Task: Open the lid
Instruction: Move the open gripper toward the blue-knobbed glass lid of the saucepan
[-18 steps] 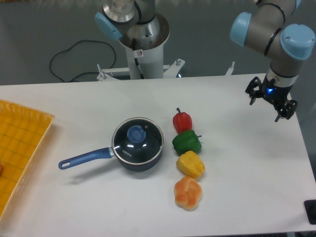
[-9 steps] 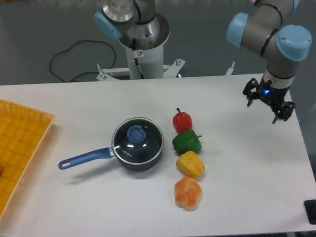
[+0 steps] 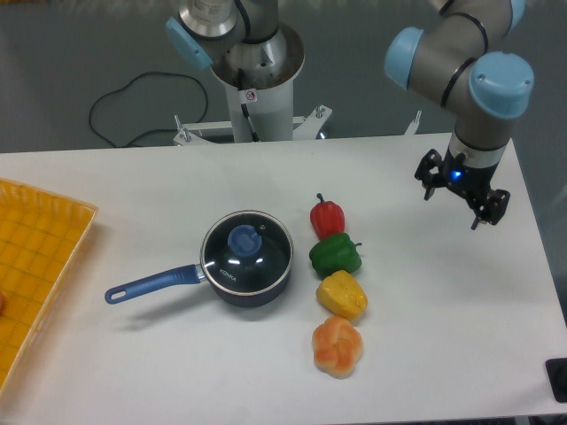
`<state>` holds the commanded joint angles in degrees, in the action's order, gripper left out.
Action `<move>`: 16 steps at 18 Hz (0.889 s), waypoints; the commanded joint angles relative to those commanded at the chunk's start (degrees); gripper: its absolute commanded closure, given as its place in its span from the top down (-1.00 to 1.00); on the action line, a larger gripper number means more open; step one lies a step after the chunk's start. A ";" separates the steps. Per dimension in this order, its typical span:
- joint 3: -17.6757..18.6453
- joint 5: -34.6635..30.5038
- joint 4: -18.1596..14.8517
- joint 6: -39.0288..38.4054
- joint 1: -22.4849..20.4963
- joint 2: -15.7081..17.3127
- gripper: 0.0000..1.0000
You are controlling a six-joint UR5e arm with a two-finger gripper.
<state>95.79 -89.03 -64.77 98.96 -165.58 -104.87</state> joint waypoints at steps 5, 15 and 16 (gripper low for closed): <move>5.37 -0.44 0.09 -0.26 2.80 3.62 1.00; 5.99 -0.70 0.44 -14.14 15.37 4.32 1.00; 6.08 -1.14 0.26 -14.40 16.51 4.49 1.00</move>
<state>101.86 -90.17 -64.51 84.55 -149.07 -100.37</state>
